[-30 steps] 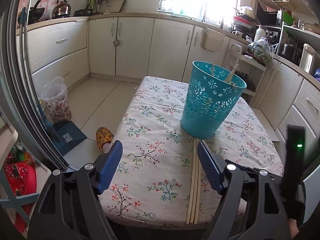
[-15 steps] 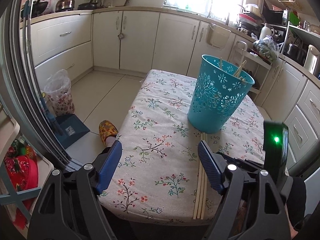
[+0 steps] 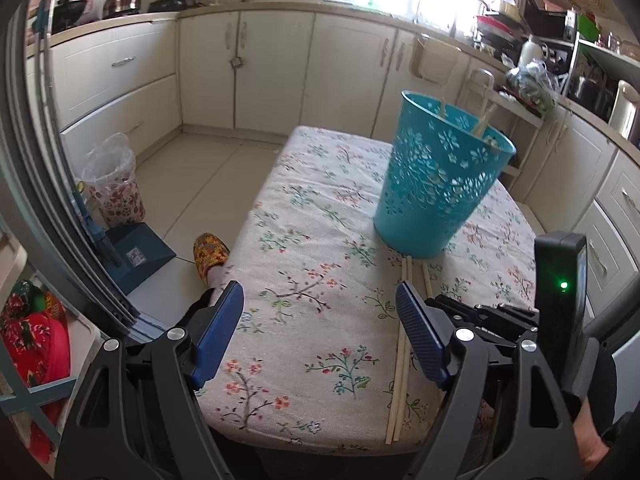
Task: Organize utensils
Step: 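Move both grippers back to the remaining sticks beside the basket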
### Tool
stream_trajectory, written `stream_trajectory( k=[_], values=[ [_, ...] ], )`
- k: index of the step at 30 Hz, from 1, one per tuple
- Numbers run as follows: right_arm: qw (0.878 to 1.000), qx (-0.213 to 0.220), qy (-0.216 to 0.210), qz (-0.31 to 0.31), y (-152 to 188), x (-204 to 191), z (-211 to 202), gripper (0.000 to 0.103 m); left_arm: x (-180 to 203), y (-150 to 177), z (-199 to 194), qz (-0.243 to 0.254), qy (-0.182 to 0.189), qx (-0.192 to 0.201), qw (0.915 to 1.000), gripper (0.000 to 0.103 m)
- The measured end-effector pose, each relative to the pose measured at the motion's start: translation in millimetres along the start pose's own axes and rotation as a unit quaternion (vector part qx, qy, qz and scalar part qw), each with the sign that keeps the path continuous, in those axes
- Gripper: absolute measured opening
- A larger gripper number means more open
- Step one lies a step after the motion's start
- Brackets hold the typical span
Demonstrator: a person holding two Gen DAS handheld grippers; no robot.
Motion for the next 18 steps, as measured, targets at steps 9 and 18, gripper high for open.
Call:
stream_trajectory(
  k=[9, 18],
  values=[
    [0.999, -0.028, 0.008, -0.014, 17, 51, -15, 0.009, 40, 9, 69, 0.079, -0.014, -0.067, 0.9945, 0.076],
    [0.999, -0.006, -0.021, 0.036, 22, 64, -22, 0.012, 53, 19, 108, 0.105, -0.032, -0.098, 0.9892, 0.076]
  ],
)
Point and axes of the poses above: each gripper's, at about its wrist camera, not at the fingertips, and z roughly the way its jaws point, x to its right, y to its underside, the point moved 10 cm from there along z, roughly the way its jaws point, and after that the axes turned 4 degrees about -z, right-handed, at the moved point
